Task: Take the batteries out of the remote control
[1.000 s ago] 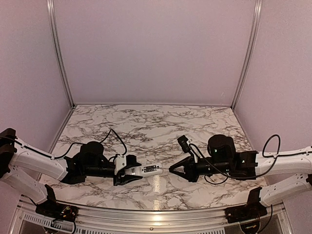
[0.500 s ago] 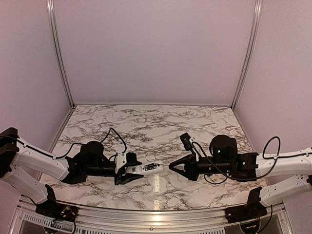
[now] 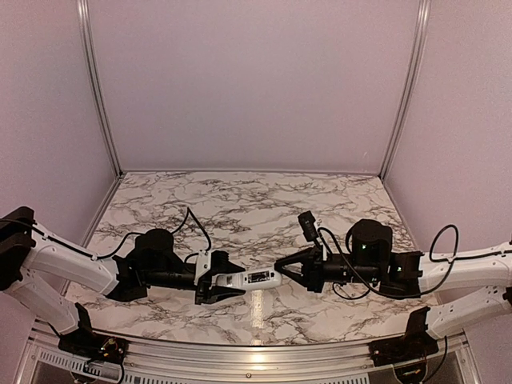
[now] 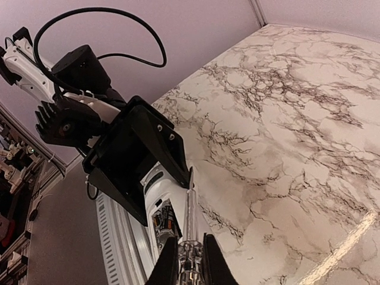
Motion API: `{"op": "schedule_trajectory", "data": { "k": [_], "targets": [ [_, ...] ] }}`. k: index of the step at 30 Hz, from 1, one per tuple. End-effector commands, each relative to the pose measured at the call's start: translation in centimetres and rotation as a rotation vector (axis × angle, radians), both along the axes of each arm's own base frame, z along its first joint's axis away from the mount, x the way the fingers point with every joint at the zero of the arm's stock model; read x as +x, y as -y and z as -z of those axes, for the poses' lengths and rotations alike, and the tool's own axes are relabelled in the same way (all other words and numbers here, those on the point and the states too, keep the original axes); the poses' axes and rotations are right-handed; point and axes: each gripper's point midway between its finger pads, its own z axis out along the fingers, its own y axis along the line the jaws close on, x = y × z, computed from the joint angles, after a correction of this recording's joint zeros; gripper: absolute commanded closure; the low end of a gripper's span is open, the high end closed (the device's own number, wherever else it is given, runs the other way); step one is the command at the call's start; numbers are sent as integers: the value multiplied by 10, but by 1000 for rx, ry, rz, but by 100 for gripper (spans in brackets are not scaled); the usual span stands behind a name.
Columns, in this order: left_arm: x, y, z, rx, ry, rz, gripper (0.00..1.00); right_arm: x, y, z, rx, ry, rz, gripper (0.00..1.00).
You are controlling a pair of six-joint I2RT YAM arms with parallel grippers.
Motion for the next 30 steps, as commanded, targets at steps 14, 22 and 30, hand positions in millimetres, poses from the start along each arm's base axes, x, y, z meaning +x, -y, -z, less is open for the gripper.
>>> {"op": "schedule_trajectory", "data": {
  "k": [14, 22, 30],
  "targets": [
    [27, 17, 3, 30, 51, -86, 100, 16, 28, -32, -172, 2, 144, 100],
    [34, 18, 11, 60, 56, -115, 100, 23, 41, -22, -315, -38, 207, 100],
    [37, 20, 18, 80, 55, -118, 100, 16, 35, -11, -365, -71, 146, 100]
  ]
}}
